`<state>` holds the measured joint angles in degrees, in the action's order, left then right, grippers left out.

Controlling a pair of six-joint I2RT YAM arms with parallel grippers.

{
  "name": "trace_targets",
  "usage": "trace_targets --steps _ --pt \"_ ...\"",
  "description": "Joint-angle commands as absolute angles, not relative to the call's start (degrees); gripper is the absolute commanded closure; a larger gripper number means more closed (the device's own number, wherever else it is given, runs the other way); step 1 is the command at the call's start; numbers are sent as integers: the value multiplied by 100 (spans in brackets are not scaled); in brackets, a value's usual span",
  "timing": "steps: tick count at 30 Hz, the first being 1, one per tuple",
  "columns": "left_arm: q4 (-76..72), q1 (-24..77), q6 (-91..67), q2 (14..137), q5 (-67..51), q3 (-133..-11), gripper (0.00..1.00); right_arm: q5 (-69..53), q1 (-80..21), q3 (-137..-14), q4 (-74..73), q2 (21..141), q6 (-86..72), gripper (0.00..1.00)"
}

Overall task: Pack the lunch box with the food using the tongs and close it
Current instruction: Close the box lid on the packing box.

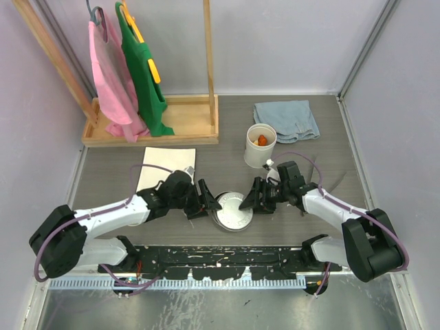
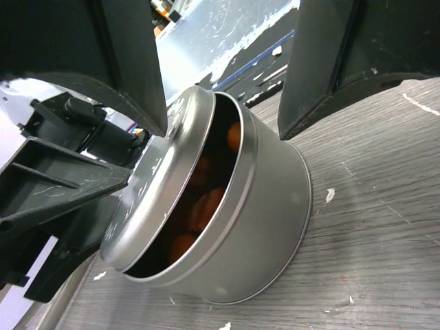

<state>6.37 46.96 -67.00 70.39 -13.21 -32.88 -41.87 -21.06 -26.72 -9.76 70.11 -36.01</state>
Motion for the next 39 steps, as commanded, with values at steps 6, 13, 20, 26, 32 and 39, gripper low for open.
trace_targets --steps 6,13,20,26,32,39 --pt "-7 4729 -6978 6725 -980 -3145 32 -4221 -2184 -2828 -1089 6804 -3862 38" --pt "499 4744 -6288 7120 -1310 -3693 34 -3926 -2270 -2819 -1047 6744 -4405 39" --pt "1068 4873 -5725 7752 -1378 -4240 39 -3641 -2490 -2976 -1006 6816 -4700 39" --pt "1608 4937 -5432 7994 -1139 -4575 48 -3456 -2541 -3101 -1044 7005 -4719 40" --pt "1864 4925 -5267 8023 -787 -4719 48 -3509 -2556 -3131 -1056 7116 -4655 37" --pt "1946 4886 -5176 8106 -545 -4868 50 -3586 -2549 -3125 -1354 6877 -4522 34"
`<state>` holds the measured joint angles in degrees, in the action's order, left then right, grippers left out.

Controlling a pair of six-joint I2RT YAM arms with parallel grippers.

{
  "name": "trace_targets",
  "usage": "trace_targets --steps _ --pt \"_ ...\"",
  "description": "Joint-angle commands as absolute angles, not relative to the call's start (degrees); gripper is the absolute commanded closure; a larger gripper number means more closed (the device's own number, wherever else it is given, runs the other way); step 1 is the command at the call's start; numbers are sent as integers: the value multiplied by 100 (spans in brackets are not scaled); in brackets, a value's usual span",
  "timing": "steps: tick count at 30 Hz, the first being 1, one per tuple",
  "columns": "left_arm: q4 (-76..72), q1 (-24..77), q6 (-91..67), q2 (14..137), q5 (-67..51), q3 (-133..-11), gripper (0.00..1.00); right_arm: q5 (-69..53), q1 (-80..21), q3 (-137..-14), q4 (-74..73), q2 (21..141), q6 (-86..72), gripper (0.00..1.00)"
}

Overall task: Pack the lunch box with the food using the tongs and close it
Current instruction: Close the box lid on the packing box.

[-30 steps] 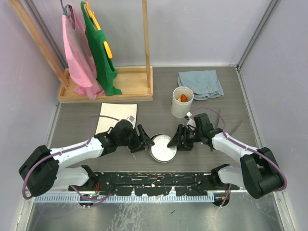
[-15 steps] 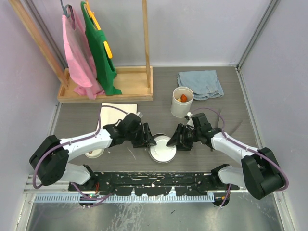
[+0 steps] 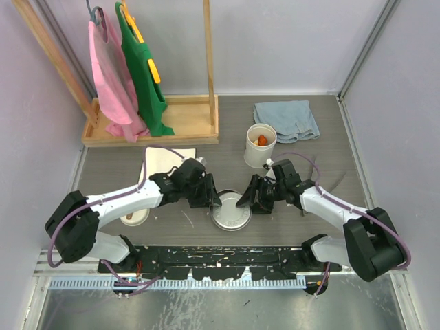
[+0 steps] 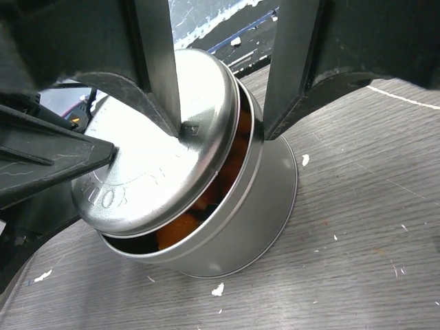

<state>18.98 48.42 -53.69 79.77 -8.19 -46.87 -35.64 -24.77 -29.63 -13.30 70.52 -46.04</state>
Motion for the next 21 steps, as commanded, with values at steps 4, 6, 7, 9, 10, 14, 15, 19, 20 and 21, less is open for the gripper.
trace_targets --steps 4,6,7,9,10,14,15,19,20,21 --pt "1952 4867 -5145 8166 -553 -4906 50 -3595 -2555 -3120 -1708 6653 -4389 32" --pt "1943 4853 -5142 8181 -556 -4912 50 -3568 -2555 -3116 -1916 6508 -4324 31" --pt "1943 4854 -5148 8175 -554 -4905 50 -3546 -2550 -3114 -2014 6430 -4315 31" --pt "1915 4860 -5155 8150 -538 -4881 50 -3610 -2549 -3044 -2048 6268 -4357 32" --pt "1902 4849 -5162 8135 -537 -4877 50 -3634 -2549 -3019 -2071 6195 -4379 33" --pt "1901 4845 -5147 8114 -544 -4889 50 -3654 -2550 -2941 -2212 6003 -4385 38" --pt "1880 4844 -5147 8102 -557 -4883 50 -3649 -2549 -2922 -2197 5989 -4386 40" --pt "1811 4849 -5150 8040 -592 -4868 46 -3600 -2549 -2912 -2074 6020 -4437 56" --pt "1780 4845 -5150 8023 -604 -4865 45 -3527 -2551 -2928 -2032 6036 -4471 58" --pt "1729 4850 -5145 7993 -632 -4847 43 -3464 -2553 -2935 -1970 6038 -4500 59"
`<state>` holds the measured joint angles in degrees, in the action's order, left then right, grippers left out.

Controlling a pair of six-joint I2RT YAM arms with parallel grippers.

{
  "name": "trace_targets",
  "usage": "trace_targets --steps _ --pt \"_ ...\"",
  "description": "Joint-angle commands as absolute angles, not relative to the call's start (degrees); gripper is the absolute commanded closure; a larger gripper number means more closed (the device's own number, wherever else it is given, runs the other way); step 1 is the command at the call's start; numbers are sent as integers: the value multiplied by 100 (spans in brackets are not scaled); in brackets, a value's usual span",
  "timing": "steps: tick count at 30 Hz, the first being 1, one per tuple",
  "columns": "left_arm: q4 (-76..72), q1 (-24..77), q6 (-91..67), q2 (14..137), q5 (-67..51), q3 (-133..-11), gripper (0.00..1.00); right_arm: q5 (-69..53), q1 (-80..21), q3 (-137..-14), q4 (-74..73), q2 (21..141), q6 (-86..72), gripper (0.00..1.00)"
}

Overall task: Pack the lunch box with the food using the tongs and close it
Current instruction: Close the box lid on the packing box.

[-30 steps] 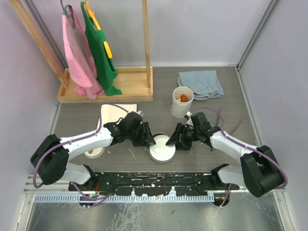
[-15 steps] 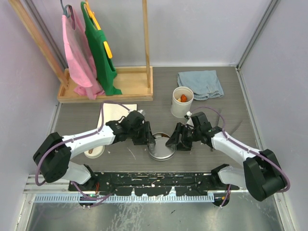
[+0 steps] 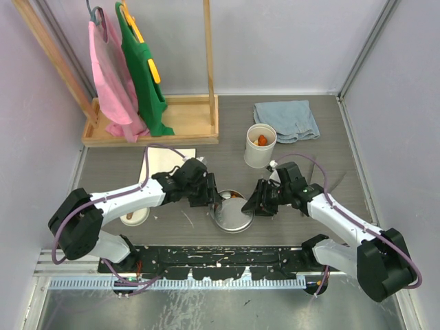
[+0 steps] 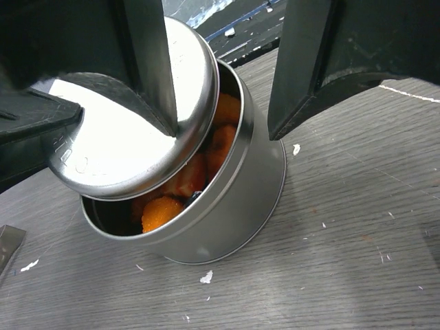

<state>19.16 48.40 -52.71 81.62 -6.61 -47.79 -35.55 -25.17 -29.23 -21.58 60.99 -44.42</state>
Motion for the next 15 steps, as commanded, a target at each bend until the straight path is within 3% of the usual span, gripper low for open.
trace_targets --steps 1,8,15 --pt "1664 4848 -5140 7960 -667 -4825 41 -3415 -2549 -2942 -1898 6037 -4503 59" --pt "1409 4841 -5020 7847 -731 -4725 28 -3353 -2554 -2752 -958 6259 -4515 52" --pt "1345 4787 -4853 7917 -905 -4763 25 -3294 -2549 -2632 -469 6601 -4287 47"
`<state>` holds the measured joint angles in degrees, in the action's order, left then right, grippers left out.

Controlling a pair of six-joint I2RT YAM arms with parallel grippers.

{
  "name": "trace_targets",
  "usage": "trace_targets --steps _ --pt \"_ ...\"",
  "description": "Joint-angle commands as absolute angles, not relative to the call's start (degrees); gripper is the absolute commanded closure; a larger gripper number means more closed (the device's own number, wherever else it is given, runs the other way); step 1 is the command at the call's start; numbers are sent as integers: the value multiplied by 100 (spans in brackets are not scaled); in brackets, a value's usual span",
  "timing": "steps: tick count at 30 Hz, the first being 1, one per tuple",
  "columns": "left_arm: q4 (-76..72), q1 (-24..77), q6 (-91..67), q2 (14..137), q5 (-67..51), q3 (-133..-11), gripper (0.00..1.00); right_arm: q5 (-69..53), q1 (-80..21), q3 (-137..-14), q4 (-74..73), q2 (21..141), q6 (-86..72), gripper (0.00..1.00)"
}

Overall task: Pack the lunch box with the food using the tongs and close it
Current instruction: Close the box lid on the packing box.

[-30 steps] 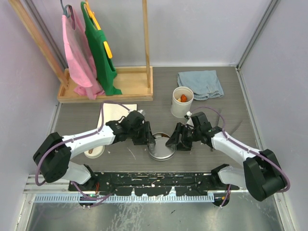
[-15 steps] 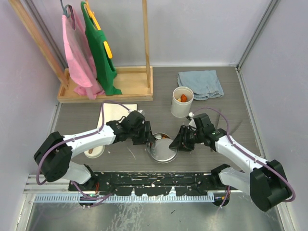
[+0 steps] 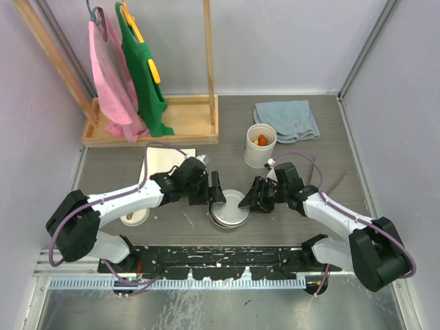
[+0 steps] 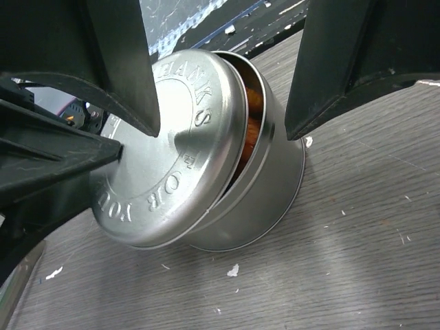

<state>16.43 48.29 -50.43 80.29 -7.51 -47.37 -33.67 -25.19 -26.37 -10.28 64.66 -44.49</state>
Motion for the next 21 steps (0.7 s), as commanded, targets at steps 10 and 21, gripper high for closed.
trace_targets --steps 10,21 --pt "1447 4768 -4950 7953 -1079 -4725 37 -3747 -2556 -2720 -535 6845 -4117 44" --pt "896 4764 -5722 7727 -1209 -4269 37 -3805 -2655 -3041 -1034 6892 -3776 40"
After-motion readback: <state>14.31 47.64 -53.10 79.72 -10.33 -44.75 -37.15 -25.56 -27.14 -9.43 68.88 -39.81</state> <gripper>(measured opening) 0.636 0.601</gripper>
